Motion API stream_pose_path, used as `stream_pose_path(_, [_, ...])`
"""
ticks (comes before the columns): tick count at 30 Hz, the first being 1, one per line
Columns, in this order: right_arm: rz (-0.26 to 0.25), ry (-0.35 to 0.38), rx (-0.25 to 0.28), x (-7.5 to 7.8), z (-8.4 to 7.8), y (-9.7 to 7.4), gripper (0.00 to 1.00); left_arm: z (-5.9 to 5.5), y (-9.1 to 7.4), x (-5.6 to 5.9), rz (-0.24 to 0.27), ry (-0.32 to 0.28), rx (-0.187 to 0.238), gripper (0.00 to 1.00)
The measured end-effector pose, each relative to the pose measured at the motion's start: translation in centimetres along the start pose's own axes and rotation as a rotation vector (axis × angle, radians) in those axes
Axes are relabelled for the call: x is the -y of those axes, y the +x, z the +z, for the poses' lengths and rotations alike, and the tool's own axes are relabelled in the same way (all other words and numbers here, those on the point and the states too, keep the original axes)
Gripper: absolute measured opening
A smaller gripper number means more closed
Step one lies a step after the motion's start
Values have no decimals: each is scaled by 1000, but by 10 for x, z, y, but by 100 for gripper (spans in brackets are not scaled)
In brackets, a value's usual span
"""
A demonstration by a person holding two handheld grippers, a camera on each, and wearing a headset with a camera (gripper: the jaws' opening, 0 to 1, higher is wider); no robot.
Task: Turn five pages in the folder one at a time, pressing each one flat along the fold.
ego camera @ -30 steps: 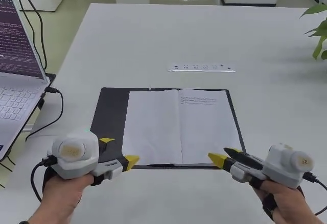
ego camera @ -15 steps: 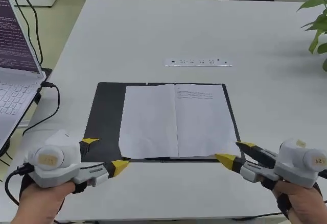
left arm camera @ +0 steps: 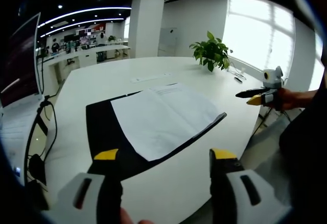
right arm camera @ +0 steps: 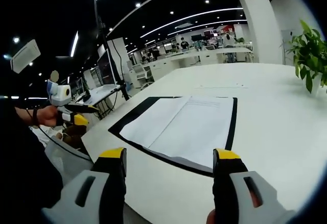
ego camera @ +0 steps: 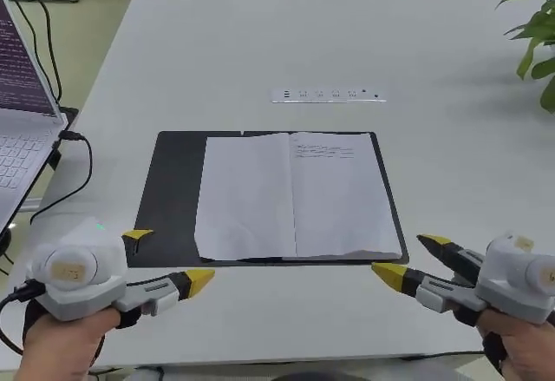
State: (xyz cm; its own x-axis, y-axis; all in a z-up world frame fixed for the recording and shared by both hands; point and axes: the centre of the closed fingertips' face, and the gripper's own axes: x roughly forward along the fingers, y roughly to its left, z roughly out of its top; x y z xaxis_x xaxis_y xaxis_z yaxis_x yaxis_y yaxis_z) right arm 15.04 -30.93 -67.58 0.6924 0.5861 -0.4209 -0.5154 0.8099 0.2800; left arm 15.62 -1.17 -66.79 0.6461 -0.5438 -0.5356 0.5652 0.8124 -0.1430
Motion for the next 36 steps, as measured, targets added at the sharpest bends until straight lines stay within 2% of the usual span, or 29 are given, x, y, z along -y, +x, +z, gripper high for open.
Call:
stream_pose_path(14, [-18,29,-1,3,-8,-9,69,6,12,13,-23,9,-12,71])
stream_pose_path(18, [-23,34,-6,4,-11,-10,69,8,16,21,-38,30,-23,71])
stream_pose_path(31, [-29,46,7,6,-12,-14,69,21,32,32,-71,66,-26,72])
stream_pose_path(36, [-30,47,4,6,-15,-15,69,23,38,42,-86,68,-24,71])
